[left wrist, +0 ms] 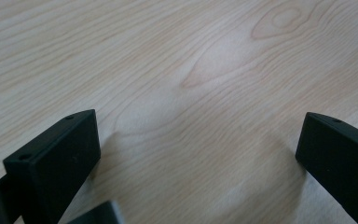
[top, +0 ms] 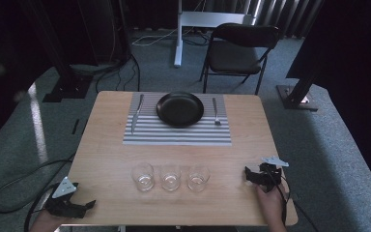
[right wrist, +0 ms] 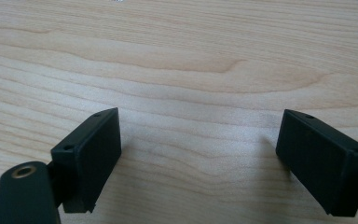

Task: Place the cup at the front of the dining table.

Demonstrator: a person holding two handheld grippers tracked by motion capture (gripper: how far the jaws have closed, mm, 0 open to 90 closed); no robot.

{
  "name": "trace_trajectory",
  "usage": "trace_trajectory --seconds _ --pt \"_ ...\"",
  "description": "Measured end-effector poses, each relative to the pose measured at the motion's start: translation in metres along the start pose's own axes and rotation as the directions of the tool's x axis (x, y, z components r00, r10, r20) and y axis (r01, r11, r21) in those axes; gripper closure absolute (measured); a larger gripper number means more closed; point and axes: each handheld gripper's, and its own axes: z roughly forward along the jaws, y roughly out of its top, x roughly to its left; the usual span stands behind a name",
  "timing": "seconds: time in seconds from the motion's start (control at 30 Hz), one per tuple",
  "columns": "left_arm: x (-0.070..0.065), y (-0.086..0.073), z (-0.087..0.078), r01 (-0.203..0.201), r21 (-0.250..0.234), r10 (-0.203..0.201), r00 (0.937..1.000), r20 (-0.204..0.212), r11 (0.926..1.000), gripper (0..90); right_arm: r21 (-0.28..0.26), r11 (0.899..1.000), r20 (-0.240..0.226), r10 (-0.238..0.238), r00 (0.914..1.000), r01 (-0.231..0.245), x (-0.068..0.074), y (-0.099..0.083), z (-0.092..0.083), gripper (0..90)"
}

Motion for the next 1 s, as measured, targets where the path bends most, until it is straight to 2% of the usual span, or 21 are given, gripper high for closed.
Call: trace_trajectory --seconds 0.07,0.1,0.13,0.23,0.5,0.6,0.77,0.87,1.0 --pt "0.006 -0.006 -0.004 0.029 -0.010 -0.029 0.9993 -0.025 0.9995 0.1 0.001 1.000 0.001 0.003 1.0000 -0.003 0.000 0.000 0.000 13.3" --pt "0.006 -0.006 -0.004 0.029 -0.010 -0.029 0.9993 -0.025 0.9995 0.1 0.001 1.000 0.001 0.003 1.0000 -0.003 0.000 0.000 0.000 13.3" --pt "0.006 -0.012 -0.007 0.029 -0.034 -0.030 0.9992 -0.027 0.9990 0.1 0.001 1.000 0.003 0.004 1.0000 -0.004 0.001 0.000 0.000 13.2" --pt "0.004 -0.014 -0.007 0.009 -0.050 -0.010 0.9999 -0.012 0.9987 0.1 0.001 1.000 0.004 0.005 1.0000 -0.005 0.001 0.000 0.000 13.2" --pt "0.002 -0.011 -0.006 -0.016 -0.036 0.016 0.9998 0.014 0.9992 0.0 0.001 1.000 0.004 0.005 1.0000 -0.005 0.001 0.000 0.000 13.2" --pt "0.002 -0.006 -0.005 0.008 -0.009 -0.008 1.0000 0.001 0.9999 0.1 0.001 1.000 0.004 0.004 1.0000 -0.004 0.001 0.000 0.000 13.2" --pt "0.000 -0.003 -0.004 -0.001 -0.009 0.001 0.9999 0.012 1.0000 1.8 0.001 1.000 0.004 0.004 1.0000 -0.004 0.001 0.000 0.000 13.1" --pt "0.001 -0.003 -0.005 0.016 -0.019 -0.015 0.9997 0.021 0.9997 2.8 0.001 1.000 0.003 0.005 1.0000 -0.005 0.001 0.000 0.000 13.1" --pt "-0.001 -0.003 -0.005 0.016 -0.021 -0.015 0.9996 0.026 0.9997 2.8 0.001 1.000 0.004 0.005 1.0000 -0.005 0.001 0.000 0.000 13.2"
